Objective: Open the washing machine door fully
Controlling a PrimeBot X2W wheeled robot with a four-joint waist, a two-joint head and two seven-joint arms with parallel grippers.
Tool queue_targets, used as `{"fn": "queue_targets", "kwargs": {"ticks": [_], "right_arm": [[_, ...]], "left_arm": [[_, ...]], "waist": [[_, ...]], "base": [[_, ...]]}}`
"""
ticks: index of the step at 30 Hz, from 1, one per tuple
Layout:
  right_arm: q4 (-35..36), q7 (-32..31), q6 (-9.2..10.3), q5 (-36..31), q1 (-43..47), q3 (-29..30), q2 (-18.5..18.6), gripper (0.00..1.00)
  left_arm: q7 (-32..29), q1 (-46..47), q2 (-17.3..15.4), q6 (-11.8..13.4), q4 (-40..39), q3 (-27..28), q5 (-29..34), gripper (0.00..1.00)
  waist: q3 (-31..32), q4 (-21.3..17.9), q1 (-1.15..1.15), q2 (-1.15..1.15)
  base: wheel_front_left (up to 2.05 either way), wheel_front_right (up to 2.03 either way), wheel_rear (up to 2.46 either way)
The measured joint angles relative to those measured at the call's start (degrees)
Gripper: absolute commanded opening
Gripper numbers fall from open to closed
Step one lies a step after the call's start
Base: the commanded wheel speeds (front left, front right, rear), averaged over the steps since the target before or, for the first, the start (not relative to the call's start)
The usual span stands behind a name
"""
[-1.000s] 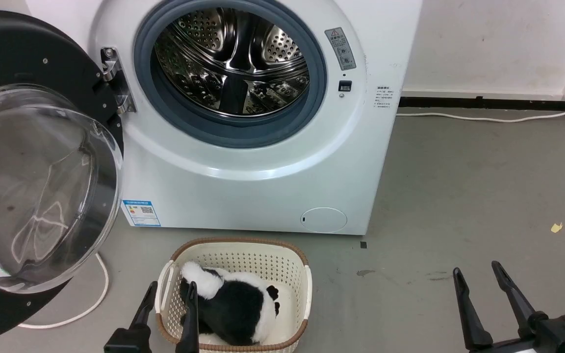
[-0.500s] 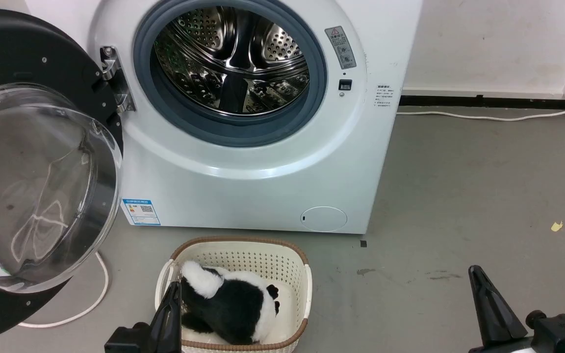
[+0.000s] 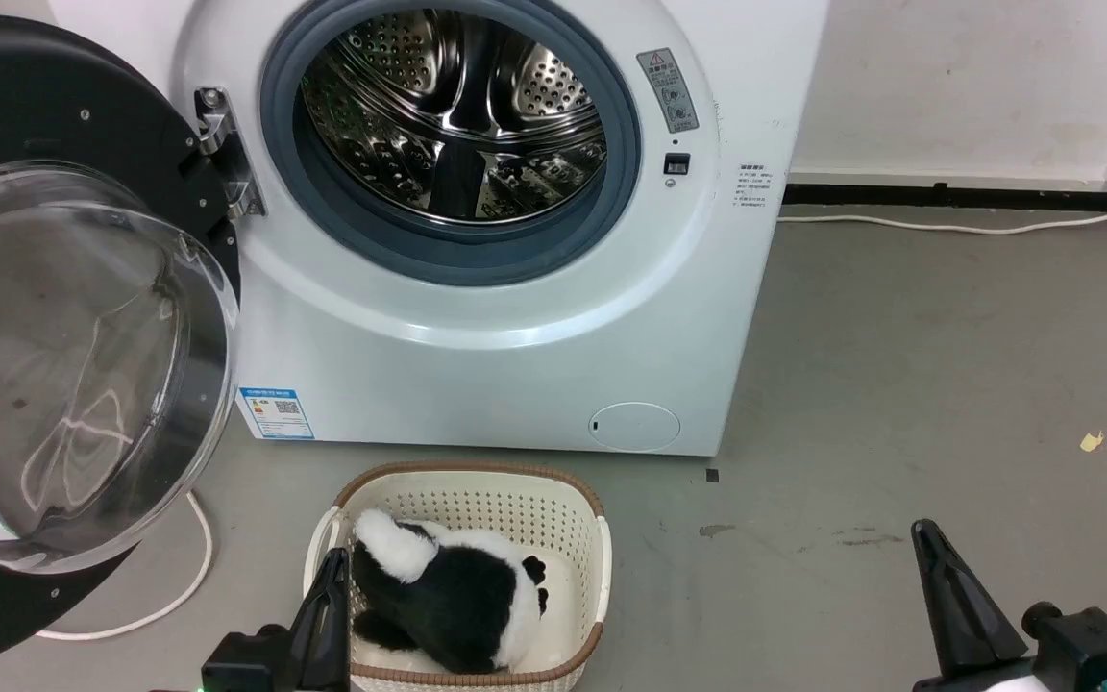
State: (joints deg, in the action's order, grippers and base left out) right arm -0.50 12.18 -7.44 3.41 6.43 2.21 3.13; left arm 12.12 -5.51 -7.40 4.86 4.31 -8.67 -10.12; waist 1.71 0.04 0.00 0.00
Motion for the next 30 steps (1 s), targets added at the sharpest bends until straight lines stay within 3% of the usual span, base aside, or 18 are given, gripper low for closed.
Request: {"fn": "queue_targets", "kwargs": {"ticks": [30], "right_arm": [[0.03, -3.53, 0.00, -0.93, -1.59, -0.69, 0.00, 0.00]], "left_arm": [[-3.53, 1.18, 1.31, -1.12, -1.07, 2.33, 2.76, 0.00]], "waist": [[-0.50, -0.01, 0.00, 0.00]], "base": [[0.00, 0.00, 0.00]]}}
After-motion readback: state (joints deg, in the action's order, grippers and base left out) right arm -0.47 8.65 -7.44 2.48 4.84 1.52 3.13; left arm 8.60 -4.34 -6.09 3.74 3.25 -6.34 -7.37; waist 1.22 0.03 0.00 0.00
